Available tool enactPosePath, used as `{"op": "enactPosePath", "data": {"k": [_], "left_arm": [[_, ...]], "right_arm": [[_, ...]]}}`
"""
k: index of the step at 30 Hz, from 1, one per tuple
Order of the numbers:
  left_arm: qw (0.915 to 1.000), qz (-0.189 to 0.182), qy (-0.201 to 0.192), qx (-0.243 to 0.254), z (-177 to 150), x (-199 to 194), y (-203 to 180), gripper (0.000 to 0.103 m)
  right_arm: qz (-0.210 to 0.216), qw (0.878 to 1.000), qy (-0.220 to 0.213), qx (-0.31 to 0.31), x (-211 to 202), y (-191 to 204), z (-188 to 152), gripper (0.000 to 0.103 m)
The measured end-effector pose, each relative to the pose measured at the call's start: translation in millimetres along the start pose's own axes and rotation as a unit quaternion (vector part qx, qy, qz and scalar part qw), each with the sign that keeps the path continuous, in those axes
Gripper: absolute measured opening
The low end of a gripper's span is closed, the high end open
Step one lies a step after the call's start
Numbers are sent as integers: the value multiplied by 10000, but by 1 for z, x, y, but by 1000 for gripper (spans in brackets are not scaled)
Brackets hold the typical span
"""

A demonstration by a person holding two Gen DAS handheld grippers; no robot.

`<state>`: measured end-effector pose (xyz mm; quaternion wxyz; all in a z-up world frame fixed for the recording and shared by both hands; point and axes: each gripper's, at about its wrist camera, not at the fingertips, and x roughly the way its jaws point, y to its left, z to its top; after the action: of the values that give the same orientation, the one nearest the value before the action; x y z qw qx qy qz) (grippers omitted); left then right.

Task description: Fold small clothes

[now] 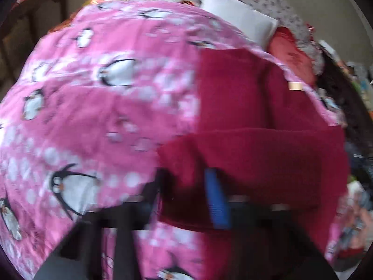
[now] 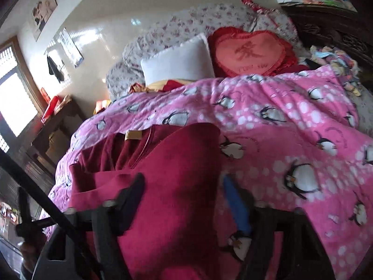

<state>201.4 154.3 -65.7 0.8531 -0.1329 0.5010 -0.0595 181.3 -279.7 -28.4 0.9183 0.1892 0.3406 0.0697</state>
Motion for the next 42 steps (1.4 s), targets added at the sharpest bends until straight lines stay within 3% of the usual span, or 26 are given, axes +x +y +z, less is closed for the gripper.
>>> {"op": "enactPosePath", "data": {"k": [1,2,7,9,11,14,15,16,17,18,20,21,22,23,25,29,32,35,37,39,42], "left_arm": [[9998,124,-100,126,4,-6,-8,15],[9986,266,-323,329,9,-15,-19,12],[9949,63,-817,590,35,-47,-47,10],[9921,65,-1044,689,45,-54,-56,9],[9898,226,-1177,767,54,-52,-62,9],[9923,297,-1015,645,55,-38,-56,9],[9934,313,-939,584,52,-34,-50,9],[9944,321,-867,509,49,-30,-44,9],[9947,325,-844,489,47,-28,-42,9],[9949,332,-827,465,44,-27,-38,9],[9951,331,-813,447,41,-28,-36,9],[9951,317,-816,459,43,-30,-38,9],[9949,311,-839,473,43,-33,-39,9],[9943,285,-888,507,46,-36,-42,9],[9920,144,-1084,628,52,-50,-51,9],[9827,276,-1587,919,53,-67,-60,9],[9866,595,-1281,819,51,-37,-50,9],[9950,674,-636,374,49,2,-26,9],[9953,714,-615,213,46,5,-14,9],[9970,456,-620,53,47,-2,-6,11],[9968,250,-747,-93,51,-15,-4,46]], "right_arm": [[-58,9999,44,-88,8,5,1,21],[-211,9996,18,-212,10,6,4,16],[-198,9977,-629,165,-18,-12,17,1],[-423,9945,-934,195,-32,-19,19,1],[-372,9948,-895,328,-36,-27,22,1],[-112,9968,-724,311,-35,-25,22,6],[-35,9980,-603,205,-31,-20,22,33],[-25,9987,-496,118,-27,-14,23,73],[-65,9990,-448,18,-20,-7,23,86],[-92,9990,-424,-58,-13,-2,22,92],[-338,9991,-132,-224,11,8,25,87],[-344,9992,44,-223,24,8,24,66],[-304,9991,234,-201,35,8,24,27],[-378,9986,336,-172,42,8,24,16],[-287,9996,-7,-52,30,3,26,12],[-454,9938,-989,212,-16,-14,27,10],[-502,9964,-633,262,7,-24,22,10],[-572,9972,-234,419,28,-32,15,22],[-397,9960,-291,750,19,-42,13,48],[-234,9945,-481,900,1,-45,11,52],[-47,9974,-527,482,-24,-27,7,52]]}}
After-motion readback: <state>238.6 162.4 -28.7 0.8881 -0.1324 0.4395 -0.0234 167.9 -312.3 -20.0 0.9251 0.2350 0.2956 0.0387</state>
